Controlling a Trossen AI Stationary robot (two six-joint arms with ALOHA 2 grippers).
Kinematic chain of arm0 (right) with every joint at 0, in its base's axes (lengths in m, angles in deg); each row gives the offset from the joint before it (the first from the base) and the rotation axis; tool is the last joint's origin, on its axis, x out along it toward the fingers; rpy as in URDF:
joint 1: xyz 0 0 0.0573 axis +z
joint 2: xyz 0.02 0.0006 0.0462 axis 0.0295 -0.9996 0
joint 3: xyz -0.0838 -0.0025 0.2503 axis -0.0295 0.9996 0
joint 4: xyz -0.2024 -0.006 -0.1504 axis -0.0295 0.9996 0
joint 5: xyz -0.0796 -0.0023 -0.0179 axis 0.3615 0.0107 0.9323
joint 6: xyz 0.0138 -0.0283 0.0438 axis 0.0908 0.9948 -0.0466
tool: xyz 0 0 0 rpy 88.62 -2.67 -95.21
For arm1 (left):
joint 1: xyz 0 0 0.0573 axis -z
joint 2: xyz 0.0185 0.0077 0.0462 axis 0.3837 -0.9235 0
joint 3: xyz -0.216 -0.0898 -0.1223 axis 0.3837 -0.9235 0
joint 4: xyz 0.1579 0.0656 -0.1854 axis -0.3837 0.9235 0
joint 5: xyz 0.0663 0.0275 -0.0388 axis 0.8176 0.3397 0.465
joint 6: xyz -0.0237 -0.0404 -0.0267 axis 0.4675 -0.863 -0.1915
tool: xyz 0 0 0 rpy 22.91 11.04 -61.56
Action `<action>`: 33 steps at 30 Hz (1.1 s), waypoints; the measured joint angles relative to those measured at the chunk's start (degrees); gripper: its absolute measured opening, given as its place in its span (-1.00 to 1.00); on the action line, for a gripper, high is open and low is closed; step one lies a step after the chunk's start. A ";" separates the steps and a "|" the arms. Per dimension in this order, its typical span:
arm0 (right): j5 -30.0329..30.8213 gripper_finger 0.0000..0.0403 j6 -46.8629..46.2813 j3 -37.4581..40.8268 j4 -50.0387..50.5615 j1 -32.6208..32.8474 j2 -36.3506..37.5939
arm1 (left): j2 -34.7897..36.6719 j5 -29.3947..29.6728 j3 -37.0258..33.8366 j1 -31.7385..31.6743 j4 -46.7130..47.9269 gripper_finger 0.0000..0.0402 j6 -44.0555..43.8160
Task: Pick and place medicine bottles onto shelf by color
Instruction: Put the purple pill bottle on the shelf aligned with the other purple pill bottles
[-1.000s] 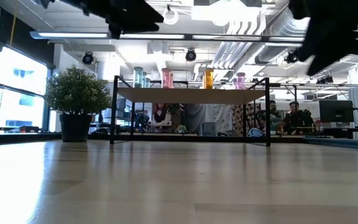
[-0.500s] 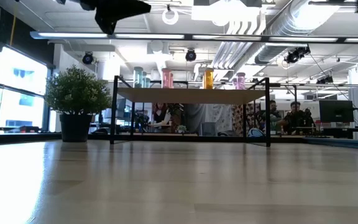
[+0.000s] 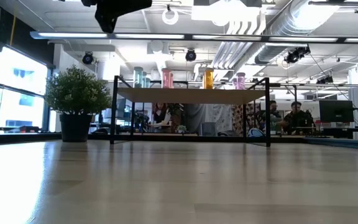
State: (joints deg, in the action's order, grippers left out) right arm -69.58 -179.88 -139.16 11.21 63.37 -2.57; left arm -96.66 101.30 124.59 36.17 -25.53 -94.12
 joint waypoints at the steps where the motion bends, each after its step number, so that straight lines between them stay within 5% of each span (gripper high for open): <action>1: 0.04 0.05 -0.51 0.00 -0.13 0.67 0.00 | 0.00 0.00 0.00 0.00 -0.03 -0.08 -0.02; 22: -1.14 -0.04 4.57 0.00 -8.02 6.99 -8.46 | -0.02 0.46 0.00 0.00 0.02 -0.08 -4.92; 33: 3.06 -0.06 4.55 0.00 -9.79 9.63 -12.35 | -0.02 0.97 0.00 -0.02 0.06 -0.08 -6.52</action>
State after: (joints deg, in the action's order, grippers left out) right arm -66.52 -175.33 -139.16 1.42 73.01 -14.92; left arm -96.68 102.26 124.59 36.14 -25.47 -100.63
